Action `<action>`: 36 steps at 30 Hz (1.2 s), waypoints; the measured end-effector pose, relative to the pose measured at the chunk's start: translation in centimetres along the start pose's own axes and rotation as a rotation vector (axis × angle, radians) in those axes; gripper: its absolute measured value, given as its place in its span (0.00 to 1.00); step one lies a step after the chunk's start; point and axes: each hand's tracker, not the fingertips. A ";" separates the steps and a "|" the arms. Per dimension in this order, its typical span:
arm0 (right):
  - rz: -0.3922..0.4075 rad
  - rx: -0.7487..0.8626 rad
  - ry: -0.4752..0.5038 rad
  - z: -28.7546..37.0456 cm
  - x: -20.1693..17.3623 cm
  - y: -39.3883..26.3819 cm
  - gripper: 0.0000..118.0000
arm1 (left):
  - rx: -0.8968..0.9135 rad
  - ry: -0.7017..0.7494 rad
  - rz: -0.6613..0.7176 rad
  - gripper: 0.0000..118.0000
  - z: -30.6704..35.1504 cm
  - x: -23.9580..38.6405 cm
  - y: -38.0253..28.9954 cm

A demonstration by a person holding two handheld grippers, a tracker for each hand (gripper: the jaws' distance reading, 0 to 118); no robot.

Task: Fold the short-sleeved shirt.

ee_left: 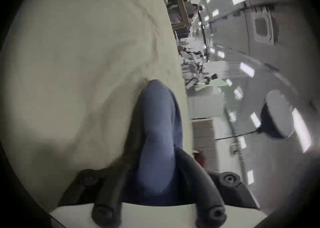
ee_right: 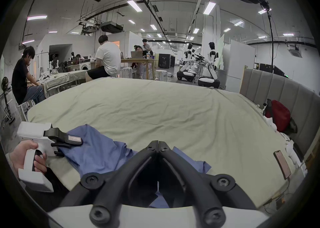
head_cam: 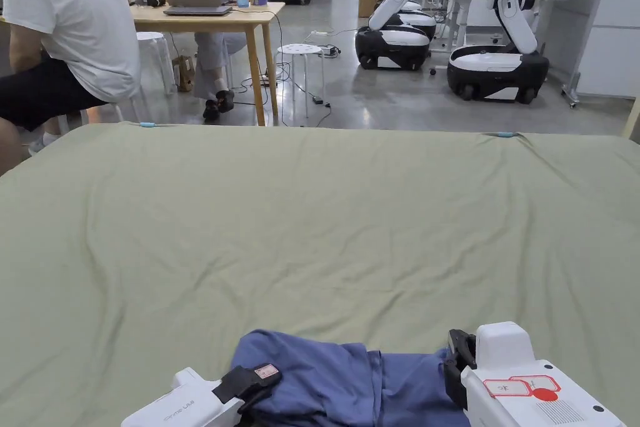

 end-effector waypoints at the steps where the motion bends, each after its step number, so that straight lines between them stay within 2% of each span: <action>1: -0.001 -0.002 -0.005 0.1 0.2 0.0 0.00 | 0.009 0.013 -0.070 0.08 0.4 0.6 0.2; 3: -0.005 -0.001 -0.014 0.3 0.7 0.1 0.00 | 0.042 0.026 -0.208 0.08 1.9 2.1 0.9; 6: -0.007 0.000 -0.025 0.4 1.1 0.0 0.00 | 0.132 0.120 -0.368 0.08 4.5 3.7 3.3; 9: -0.018 0.000 -0.030 0.4 1.3 -0.2 0.00 | 0.201 0.277 -0.582 0.08 6.7 5.1 5.2; 12: -0.024 -0.001 -0.029 0.5 1.4 -0.5 0.00 | 0.225 0.424 -0.804 0.08 7.4 7.2 4.5; 16: -0.029 -0.011 -0.027 0.5 1.6 -1.0 0.00 | 0.219 0.427 -1.064 0.08 5.6 11.7 -0.5; 18: -0.030 -0.013 -0.029 0.6 1.8 -1.1 0.00 | 0.162 0.391 -1.197 0.08 3.3 14.1 -4.2; 21: -0.033 -0.010 -0.036 1.0 2.4 -1.4 0.00 | 0.071 0.408 -1.407 0.08 -1.0 16.1 -10.1; 26: -0.047 -0.021 -0.055 1.4 3.7 -2.4 0.00 | -0.119 0.595 -1.807 0.07 -8.4 14.2 -18.6; 30: -0.071 -0.026 -0.065 1.6 4.5 -3.0 0.00 | -0.081 0.572 -1.748 0.08 -8.6 13.5 -18.5; 31: -0.074 -0.028 -0.065 1.6 4.7 -3.0 0.00 | -0.064 0.532 -1.720 0.14 -8.1 13.6 -18.1; 32: -0.076 -0.028 -0.063 1.6 4.7 -3.1 0.00 | -0.070 0.461 -1.667 0.26 -7.0 14.1 -17.1; 34: -0.075 -0.030 -0.059 1.4 4.7 -3.0 0.00 | -0.057 0.329 -1.497 0.77 -4.7 15.6 -15.1; 35: -0.078 -0.029 -0.057 1.4 4.7 -2.9 0.00 | -0.031 0.268 -1.455 0.85 -3.5 16.1 -14.4; 36: -0.082 -0.029 -0.052 1.3 4.7 -2.9 0.00 | 0.027 0.223 -1.435 0.84 -1.7 16.9 -13.7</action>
